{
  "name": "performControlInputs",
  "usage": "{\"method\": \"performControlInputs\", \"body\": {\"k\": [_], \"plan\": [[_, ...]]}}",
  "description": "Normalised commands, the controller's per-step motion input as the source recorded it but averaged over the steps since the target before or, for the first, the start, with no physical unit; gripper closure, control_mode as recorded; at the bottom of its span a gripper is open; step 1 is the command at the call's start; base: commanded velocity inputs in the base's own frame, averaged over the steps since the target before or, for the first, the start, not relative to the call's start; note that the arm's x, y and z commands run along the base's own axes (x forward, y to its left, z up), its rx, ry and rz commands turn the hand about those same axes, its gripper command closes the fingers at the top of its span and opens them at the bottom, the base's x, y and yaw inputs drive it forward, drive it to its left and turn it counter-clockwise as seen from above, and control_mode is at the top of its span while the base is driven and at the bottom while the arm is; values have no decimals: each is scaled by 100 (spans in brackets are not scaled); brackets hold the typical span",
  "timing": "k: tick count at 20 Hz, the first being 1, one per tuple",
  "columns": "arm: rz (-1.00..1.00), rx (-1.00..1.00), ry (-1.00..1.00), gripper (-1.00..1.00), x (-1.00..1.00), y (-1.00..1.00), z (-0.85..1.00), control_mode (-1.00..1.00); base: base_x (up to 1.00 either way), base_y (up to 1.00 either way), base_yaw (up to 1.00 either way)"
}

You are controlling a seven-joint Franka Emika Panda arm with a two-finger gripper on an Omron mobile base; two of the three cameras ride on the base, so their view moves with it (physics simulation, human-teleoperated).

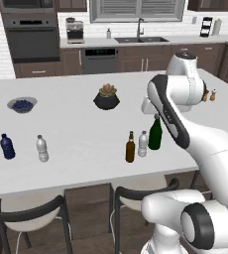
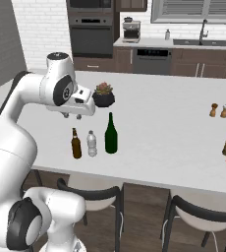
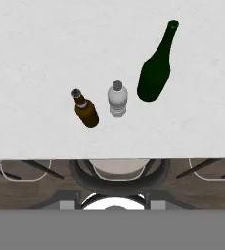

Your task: Move the plastic bottles in the middle to the plastics group, and the glass bottles in the middle to the glass group.

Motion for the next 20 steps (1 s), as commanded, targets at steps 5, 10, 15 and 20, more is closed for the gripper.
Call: {"method": "performControlInputs", "body": {"k": [5, 10, 15, 20], "plan": [[0, 0, 0, -100, -5, 2, -11, -100, 0, 0, 0], [-7, 1, 2, -100, 4, 43, -54, -100, 0, 0, 0], [-21, 7, 0, -100, 57, 42, -55, -100, 0, 0, 0], [-17, 2, -1, -100, 56, 32, -46, -100, 0, 0, 0]]}}
